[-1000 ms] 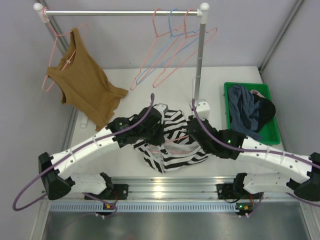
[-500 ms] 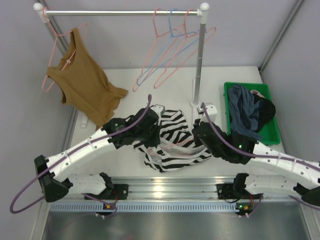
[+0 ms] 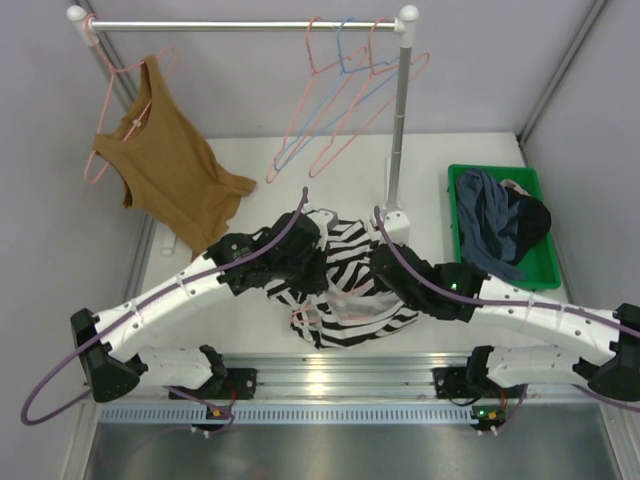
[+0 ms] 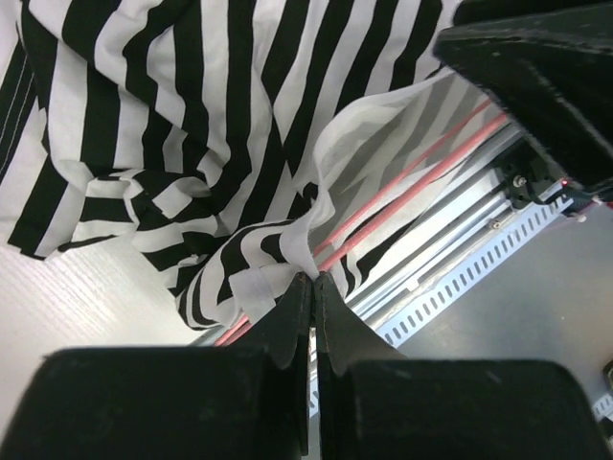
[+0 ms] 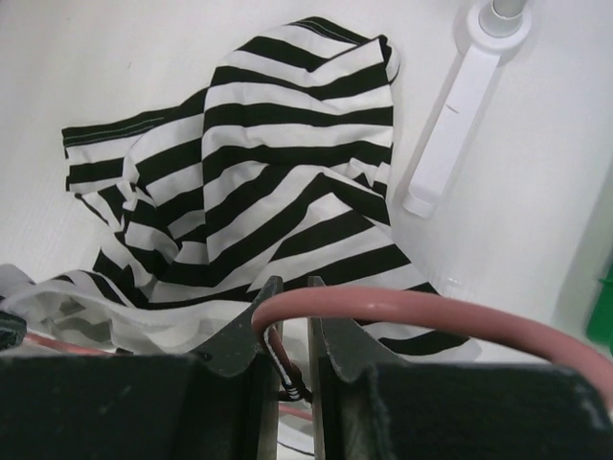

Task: Place the tank top on the hanger

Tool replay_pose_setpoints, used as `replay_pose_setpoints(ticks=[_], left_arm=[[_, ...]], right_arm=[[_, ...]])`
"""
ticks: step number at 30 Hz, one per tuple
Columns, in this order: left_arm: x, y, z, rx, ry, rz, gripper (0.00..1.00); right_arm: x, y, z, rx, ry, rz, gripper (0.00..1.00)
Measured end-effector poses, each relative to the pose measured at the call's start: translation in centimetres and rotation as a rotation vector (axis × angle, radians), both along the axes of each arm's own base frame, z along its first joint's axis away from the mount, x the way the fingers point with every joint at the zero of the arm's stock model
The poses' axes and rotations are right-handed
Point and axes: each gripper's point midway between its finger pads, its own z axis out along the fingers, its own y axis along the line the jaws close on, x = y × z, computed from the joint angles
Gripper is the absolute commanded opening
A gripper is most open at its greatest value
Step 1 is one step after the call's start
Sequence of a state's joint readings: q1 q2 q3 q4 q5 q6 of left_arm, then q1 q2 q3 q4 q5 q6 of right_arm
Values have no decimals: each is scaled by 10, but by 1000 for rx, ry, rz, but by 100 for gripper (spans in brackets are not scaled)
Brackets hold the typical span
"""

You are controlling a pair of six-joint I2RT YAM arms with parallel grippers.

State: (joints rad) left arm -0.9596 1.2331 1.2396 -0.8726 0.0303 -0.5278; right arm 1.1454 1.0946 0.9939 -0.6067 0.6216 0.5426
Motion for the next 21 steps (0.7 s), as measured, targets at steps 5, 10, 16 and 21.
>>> replay_pose_setpoints(ticks=[5,10,16,21], left_arm=[[-2,-6,6,-30,4,-21,2],[-2,-7,6,-35,1,-29,31],[6,-2,5,-10,-33,3,64],[10,2,5,-1,-60,26,63]], right_arm=[[4,9,4,4,-9,10,0],[7,18,6,10,-16,19,0],[8,20,5,7,-12,24,0],[7,18,3,-4,-7,22,0]])
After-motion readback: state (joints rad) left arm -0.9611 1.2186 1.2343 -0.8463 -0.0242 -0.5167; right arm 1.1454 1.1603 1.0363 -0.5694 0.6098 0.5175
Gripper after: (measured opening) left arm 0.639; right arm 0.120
